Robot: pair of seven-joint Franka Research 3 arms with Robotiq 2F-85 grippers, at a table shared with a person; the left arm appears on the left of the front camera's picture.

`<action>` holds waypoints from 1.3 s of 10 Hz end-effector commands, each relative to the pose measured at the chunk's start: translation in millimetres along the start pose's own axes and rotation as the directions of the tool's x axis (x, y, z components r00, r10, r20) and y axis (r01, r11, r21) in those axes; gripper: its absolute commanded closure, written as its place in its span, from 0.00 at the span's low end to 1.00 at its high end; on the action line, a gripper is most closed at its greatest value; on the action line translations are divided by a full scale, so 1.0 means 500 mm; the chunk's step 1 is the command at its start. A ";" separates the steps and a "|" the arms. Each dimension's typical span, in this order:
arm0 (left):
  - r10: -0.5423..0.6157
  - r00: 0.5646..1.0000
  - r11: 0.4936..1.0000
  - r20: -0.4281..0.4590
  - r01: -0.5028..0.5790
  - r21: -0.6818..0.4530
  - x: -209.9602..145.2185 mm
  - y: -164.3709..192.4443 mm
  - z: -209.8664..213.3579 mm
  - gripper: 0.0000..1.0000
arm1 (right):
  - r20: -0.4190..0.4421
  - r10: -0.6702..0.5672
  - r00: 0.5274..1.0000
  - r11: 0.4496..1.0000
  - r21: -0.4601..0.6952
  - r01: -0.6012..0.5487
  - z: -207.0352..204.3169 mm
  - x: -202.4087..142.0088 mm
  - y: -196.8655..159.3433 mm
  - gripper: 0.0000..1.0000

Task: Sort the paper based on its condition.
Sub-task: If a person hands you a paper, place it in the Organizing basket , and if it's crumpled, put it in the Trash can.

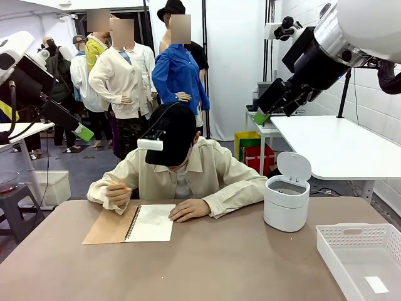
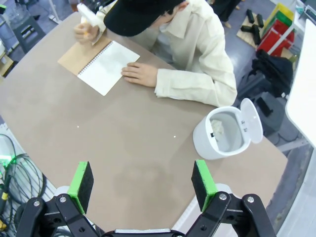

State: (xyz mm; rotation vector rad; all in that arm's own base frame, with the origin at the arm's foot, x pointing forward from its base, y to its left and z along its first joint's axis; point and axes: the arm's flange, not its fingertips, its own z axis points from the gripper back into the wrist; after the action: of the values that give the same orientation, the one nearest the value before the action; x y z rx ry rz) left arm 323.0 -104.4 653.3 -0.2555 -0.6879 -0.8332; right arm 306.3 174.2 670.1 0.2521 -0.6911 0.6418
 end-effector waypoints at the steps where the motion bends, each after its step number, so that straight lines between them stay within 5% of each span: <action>1: 0.000 1.000 1.000 0.001 0.000 0.000 0.000 0.000 0.001 0.00 | 0.000 0.001 1.000 1.000 -0.001 -0.001 0.000 0.000 0.003 0.00; 13: -0.017 0.999 1.000 -0.046 0.018 0.022 -0.012 0.007 -0.004 0.00 | 0.000 0.001 1.000 1.000 -0.001 -0.001 0.000 0.000 0.003 0.00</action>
State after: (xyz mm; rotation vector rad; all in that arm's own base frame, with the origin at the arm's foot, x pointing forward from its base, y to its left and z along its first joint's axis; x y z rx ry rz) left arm 322.8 -102.4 647.8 -0.2352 -0.6492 -0.8446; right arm 306.3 174.2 670.1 0.2521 -0.6911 0.6418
